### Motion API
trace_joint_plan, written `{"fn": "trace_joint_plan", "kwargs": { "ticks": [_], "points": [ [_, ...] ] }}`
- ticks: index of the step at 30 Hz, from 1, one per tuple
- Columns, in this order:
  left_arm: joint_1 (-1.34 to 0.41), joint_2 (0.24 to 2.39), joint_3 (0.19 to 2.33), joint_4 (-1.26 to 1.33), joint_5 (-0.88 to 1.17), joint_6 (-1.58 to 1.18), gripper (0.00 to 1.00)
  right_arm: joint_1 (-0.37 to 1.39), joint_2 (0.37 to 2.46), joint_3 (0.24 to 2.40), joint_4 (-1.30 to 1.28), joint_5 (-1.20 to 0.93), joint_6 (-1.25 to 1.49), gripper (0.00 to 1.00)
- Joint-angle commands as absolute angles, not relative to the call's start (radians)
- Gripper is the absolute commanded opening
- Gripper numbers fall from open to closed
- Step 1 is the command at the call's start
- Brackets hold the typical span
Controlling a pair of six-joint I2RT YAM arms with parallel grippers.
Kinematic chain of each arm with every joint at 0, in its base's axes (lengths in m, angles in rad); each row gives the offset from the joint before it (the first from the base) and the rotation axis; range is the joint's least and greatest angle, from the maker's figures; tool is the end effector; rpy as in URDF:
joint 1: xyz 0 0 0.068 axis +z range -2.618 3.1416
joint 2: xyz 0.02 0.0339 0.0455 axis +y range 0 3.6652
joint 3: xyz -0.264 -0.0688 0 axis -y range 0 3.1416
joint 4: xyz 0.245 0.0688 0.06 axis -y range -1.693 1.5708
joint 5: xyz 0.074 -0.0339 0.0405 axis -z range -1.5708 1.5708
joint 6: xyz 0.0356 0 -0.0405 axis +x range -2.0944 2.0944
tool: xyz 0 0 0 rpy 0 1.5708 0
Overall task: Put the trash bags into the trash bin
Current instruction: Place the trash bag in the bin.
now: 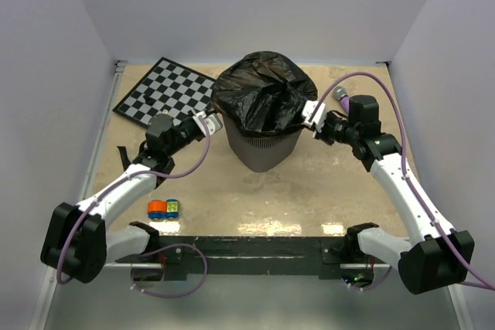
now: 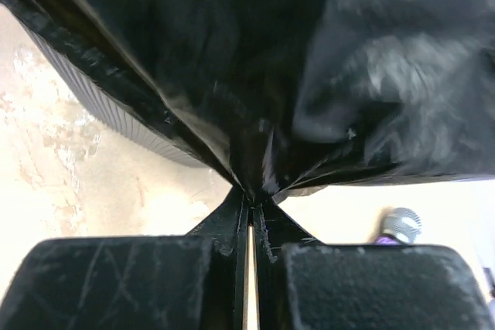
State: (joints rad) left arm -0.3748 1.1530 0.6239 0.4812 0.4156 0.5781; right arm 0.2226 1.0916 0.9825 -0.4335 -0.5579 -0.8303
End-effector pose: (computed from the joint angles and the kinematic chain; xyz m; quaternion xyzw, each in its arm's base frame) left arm 0.2377 -0.1090 0.2778 0.4513 0.5641 -0.0801 0.6868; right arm 0.2276 0.0708 0.3269 -0.5377 0.6557 0.0873 0.5228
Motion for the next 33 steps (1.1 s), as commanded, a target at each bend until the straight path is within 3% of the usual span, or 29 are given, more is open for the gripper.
{"fn": "trace_joint_plan", "kwargs": {
  "ticks": [1,7,10,11,12,14,17,21,23,26,33],
  "points": [
    [-0.38,1.249,0.634,0.612,0.445,0.538,0.0,0.227,1.106,0.925,-0.356,-0.526,-0.86,0.0],
    [-0.379,1.312,0.571,0.646,0.502,0.699,0.0,0.229,1.109,0.897,-0.315,-0.497,-0.896,0.0],
    [-0.379,1.28,0.569,0.678,0.424,0.663,0.0,0.227,1.098,0.928,-0.316,-0.512,-0.874,0.0],
    [-0.379,1.263,0.574,0.687,0.379,0.625,0.05,0.227,1.098,0.942,-0.321,-0.517,-0.868,0.0],
    [-0.374,1.232,0.59,0.677,0.338,0.579,0.18,0.227,1.098,0.956,-0.327,-0.522,-0.864,0.0],
    [-0.332,1.197,0.673,0.562,0.305,0.439,0.24,0.229,1.098,0.979,-0.351,-0.529,-0.865,0.0],
    [-0.206,1.204,0.845,0.283,0.453,0.1,0.33,0.229,1.094,1.003,-0.383,-0.537,-0.865,0.03],
    [-0.071,1.278,1.017,0.077,0.921,-0.148,0.37,0.232,1.077,1.026,-0.391,-0.529,-0.847,0.06],
    [-0.06,1.333,1.048,0.151,1.072,-0.307,0.36,0.232,1.08,1.029,-0.406,-0.517,-0.847,0.07],
    [-0.061,1.387,1.013,0.54,1.152,-0.726,0.38,0.233,1.088,1.032,-0.422,-0.506,-0.854,0.07],
    [-0.067,1.52,1.169,0.575,1.232,-0.969,0.47,0.235,1.115,1.066,-0.454,-0.497,-0.884,0.08]
  ]
}}
